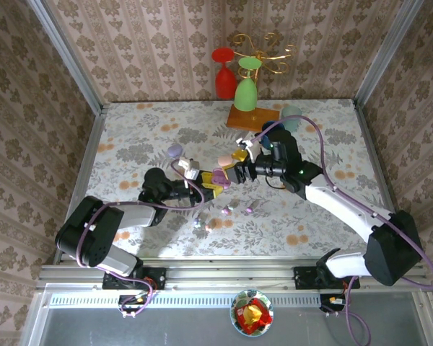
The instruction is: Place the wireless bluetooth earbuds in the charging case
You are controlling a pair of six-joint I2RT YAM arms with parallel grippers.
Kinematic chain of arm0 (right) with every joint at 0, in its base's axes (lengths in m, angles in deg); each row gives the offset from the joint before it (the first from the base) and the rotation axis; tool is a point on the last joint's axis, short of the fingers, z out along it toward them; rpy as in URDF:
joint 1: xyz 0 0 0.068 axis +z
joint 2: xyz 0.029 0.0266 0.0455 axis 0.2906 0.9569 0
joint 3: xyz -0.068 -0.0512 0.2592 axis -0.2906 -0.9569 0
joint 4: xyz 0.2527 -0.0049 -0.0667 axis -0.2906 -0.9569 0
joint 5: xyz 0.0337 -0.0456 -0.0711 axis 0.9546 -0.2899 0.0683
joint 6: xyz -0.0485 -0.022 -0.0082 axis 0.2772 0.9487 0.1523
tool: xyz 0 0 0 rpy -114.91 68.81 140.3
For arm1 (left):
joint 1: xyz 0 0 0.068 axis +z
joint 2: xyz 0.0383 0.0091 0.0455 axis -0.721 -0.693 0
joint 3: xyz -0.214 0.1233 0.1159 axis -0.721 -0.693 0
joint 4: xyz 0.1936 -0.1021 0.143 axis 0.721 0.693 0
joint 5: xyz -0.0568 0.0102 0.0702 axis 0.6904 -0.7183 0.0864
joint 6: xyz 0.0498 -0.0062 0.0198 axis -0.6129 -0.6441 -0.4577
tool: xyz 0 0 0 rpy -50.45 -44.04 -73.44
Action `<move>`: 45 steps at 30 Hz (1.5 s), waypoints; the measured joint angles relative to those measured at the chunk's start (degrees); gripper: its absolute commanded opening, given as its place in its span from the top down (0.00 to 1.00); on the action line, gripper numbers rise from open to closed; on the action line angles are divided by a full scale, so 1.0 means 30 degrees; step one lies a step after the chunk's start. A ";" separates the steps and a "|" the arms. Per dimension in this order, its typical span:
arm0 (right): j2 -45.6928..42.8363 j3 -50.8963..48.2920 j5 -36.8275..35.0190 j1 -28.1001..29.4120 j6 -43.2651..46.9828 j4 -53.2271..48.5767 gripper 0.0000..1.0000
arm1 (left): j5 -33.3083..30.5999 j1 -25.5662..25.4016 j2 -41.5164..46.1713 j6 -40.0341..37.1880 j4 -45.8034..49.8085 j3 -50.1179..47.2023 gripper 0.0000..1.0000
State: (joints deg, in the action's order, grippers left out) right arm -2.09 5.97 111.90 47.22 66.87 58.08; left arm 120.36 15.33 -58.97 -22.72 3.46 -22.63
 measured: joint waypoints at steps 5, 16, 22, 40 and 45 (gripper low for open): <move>0.0546 0.0313 0.1224 0.0000 0.0532 -0.0299 0.37 | 0.0342 -0.0197 0.0277 0.0000 -0.0022 0.0000 0.92; 0.1282 0.0685 0.3424 -0.0044 0.1734 -0.1887 0.83 | 0.0335 -0.0226 0.0437 0.0000 -0.0168 0.0029 0.92; 0.1202 0.0743 0.3526 -0.0015 0.3016 -0.2113 1.00 | 0.0554 -0.0240 0.0466 0.0022 -0.0160 0.0131 0.80; 0.0291 0.0743 0.2331 0.0605 0.4903 -0.3206 1.00 | 0.1209 -0.0561 -0.0058 -0.0117 -0.0590 0.0721 0.46; 0.0219 0.0743 0.2004 0.0612 0.4954 -0.3184 1.00 | 0.1188 -0.0583 -0.0175 0.0109 -0.0619 0.0801 0.47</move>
State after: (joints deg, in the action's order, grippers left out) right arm -1.43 8.20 117.91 49.05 81.73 48.53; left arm 123.92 13.58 -59.50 -22.39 1.61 -20.23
